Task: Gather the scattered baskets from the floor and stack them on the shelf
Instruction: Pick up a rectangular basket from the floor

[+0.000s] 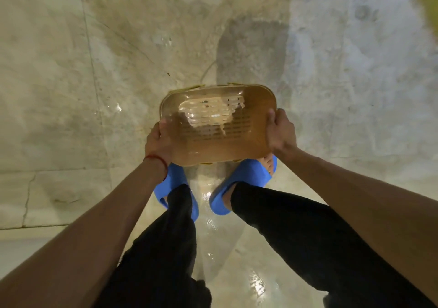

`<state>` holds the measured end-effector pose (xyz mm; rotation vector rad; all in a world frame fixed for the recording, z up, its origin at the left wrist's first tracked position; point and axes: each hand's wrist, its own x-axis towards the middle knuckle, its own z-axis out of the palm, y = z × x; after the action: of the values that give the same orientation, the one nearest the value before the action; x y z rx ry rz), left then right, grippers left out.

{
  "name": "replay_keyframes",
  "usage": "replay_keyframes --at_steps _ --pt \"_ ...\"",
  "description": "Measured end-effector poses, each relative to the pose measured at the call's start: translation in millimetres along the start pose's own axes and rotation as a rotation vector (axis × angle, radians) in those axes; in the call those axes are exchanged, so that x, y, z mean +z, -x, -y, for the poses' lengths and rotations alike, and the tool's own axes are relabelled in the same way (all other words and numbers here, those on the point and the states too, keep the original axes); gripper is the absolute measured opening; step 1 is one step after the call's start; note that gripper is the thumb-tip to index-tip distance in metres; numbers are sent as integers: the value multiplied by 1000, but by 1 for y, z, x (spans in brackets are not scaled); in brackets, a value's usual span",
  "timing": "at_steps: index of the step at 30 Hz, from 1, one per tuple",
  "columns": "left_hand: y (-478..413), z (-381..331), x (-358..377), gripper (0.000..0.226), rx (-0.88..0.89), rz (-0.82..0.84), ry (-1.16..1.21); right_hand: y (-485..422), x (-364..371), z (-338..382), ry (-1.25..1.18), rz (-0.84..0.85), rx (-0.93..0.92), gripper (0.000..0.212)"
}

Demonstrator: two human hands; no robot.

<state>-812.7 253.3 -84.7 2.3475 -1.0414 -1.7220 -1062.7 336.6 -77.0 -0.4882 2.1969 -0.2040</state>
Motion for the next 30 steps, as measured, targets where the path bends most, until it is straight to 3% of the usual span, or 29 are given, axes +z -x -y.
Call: replay_keyframes --at_steps 7,13,15,25,30 --pt "68 -38 -59 44 -50 -108 177 78 -43 35 -57 -45 -63 47" --pt "178 -100 -148 29 -78 -137 246 192 -105 103 -40 -98 -174 45" --pt "210 -116 -181 34 -81 -142 272 230 -124 133 -51 -107 -189 44" --pt "355 -194 -331 29 23 -214 471 394 -202 267 -126 -157 -342 46" --pt "388 -211 -385 41 95 -291 495 439 -218 320 -143 -175 -425 46"
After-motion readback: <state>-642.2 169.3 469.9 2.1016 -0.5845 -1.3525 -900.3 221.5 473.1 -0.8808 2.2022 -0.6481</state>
